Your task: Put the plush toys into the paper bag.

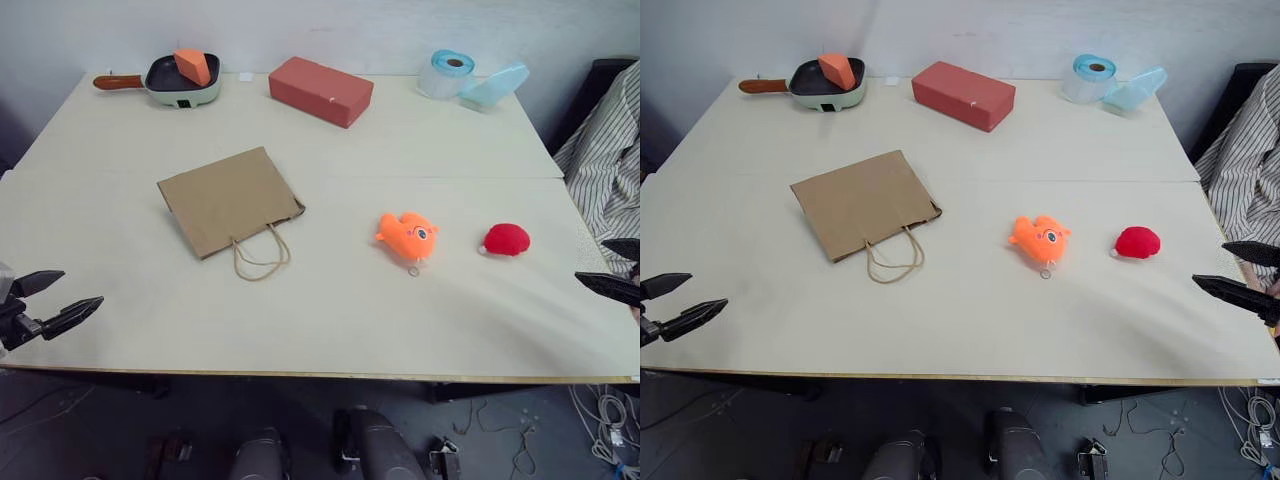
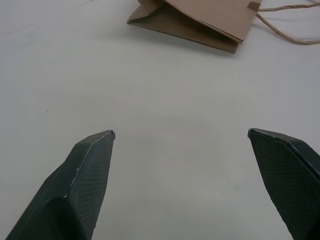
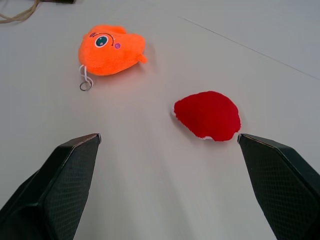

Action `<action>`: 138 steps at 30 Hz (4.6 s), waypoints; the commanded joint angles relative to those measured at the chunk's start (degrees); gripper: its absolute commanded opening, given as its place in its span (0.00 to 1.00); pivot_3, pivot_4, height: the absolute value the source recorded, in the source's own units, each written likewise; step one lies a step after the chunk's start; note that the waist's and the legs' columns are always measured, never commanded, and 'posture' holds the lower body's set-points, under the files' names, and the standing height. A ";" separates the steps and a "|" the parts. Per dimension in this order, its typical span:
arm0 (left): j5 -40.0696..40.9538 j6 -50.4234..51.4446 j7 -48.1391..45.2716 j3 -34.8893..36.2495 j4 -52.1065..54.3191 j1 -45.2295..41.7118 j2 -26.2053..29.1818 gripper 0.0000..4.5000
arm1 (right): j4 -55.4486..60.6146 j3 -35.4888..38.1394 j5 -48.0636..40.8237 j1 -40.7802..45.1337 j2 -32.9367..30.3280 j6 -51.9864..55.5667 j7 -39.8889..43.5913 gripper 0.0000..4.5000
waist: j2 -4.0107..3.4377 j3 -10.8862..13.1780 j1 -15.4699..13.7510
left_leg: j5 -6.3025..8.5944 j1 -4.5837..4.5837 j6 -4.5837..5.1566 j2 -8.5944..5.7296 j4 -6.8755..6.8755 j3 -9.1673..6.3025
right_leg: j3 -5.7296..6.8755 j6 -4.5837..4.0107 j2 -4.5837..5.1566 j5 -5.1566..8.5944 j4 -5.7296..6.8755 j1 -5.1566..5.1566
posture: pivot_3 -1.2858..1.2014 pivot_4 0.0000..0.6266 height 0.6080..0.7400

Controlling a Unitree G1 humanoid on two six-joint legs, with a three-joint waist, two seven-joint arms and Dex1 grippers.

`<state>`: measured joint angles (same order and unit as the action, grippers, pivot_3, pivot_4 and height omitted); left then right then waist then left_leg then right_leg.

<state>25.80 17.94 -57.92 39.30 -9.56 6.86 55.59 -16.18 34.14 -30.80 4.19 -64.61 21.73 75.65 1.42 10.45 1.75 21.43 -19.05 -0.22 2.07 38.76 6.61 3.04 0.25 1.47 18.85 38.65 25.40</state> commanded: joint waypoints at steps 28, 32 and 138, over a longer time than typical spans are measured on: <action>-4.33 3.07 -11.90 -33.43 3.40 -35.98 0.76 0.99 | 33.00 -0.58 -13.07 -3.51 4.97 11.61 -5.19 1.00 | 0.00 0.00 -0.12 | -0.03 -0.07 -0.09 0.00 0.23 0.02 | 0.01 0.00 -0.05 0.00 0.21 0.01 | 0.52 0.24 1.00; -12.85 -6.37 -14.90 -44.54 -1.97 -44.26 -4.76 0.99 | 47.19 -9.12 -17.69 -1.13 10.25 14.79 -13.55 1.00 | 0.00 0.00 0.00 | -0.04 -0.04 -0.12 0.00 0.31 0.07 | -0.02 0.01 -0.07 0.00 0.28 0.02 | 0.52 0.24 1.00; 23.65 39.31 -0.49 -29.11 8.51 -60.11 -20.61 0.00 | -16.84 -52.33 26.83 45.62 62.55 8.76 -25.16 0.01 | 0.05 0.01 2.94 | -0.13 -0.14 -0.25 0.01 0.89 -0.08 | -0.06 -0.04 0.00 0.03 1.00 0.18 | 0.52 0.24 1.00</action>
<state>50.64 59.06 -57.56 11.48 -3.38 -54.63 34.53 -34.32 -17.25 -5.40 51.93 -1.00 29.63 51.16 1.46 10.45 4.70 21.30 -19.20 -0.47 2.08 39.63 6.53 2.98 0.20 1.47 18.88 39.65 25.58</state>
